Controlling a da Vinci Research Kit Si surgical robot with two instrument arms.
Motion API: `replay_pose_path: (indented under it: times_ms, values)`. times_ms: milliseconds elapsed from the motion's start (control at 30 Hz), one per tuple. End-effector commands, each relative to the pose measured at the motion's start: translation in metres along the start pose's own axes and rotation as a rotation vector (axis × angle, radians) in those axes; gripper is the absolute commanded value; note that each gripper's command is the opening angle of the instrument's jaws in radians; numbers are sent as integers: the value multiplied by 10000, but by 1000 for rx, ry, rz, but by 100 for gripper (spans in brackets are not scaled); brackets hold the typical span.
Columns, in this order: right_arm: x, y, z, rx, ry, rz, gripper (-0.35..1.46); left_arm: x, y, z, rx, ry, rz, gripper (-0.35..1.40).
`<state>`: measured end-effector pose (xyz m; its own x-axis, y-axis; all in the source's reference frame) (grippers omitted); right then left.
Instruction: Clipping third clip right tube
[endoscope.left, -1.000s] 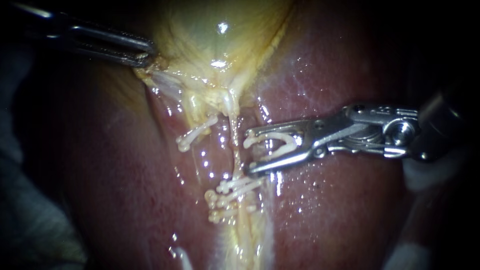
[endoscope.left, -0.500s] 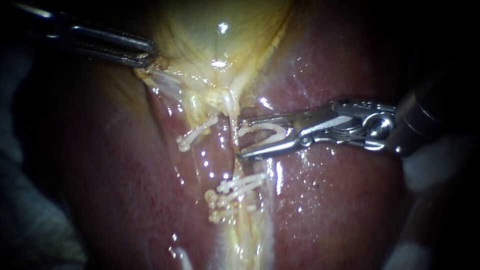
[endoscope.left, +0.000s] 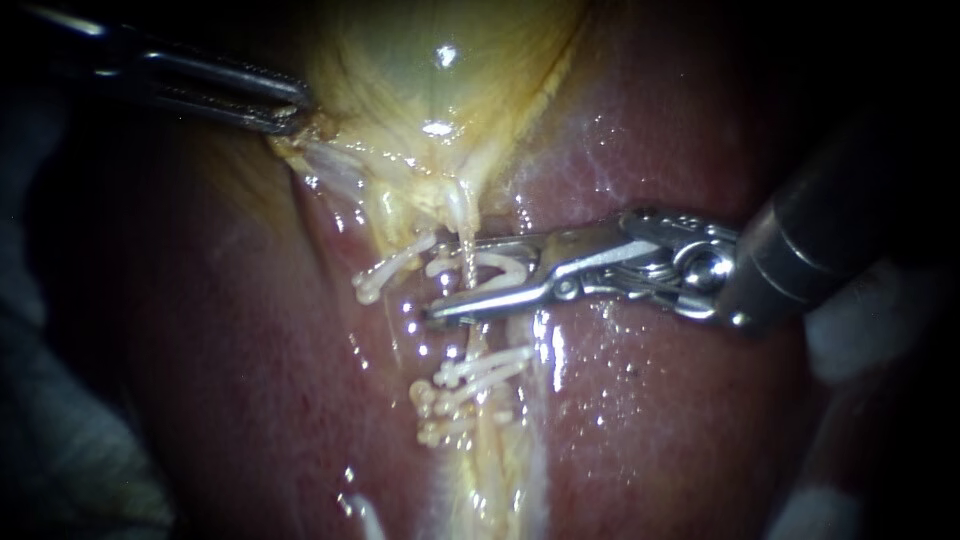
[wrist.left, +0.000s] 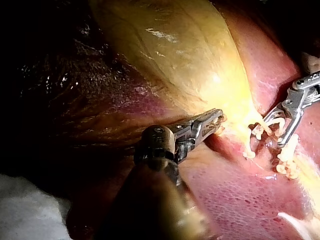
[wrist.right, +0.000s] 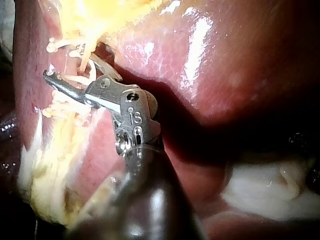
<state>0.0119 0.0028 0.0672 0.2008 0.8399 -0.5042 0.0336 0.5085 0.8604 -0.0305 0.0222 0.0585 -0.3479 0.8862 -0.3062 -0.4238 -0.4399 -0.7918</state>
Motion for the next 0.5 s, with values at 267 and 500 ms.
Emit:
replay_pose_path:
  times_ms: [267, 500]
  values:
    - [28, -22, -4, 48, 81, 57, 50, 0, 0, -1, 0, 0, 0, -35]
    - [37, -30, -7, 79, 89, 110, 44, 0, 0, -1, 3, 2, 0, -35]
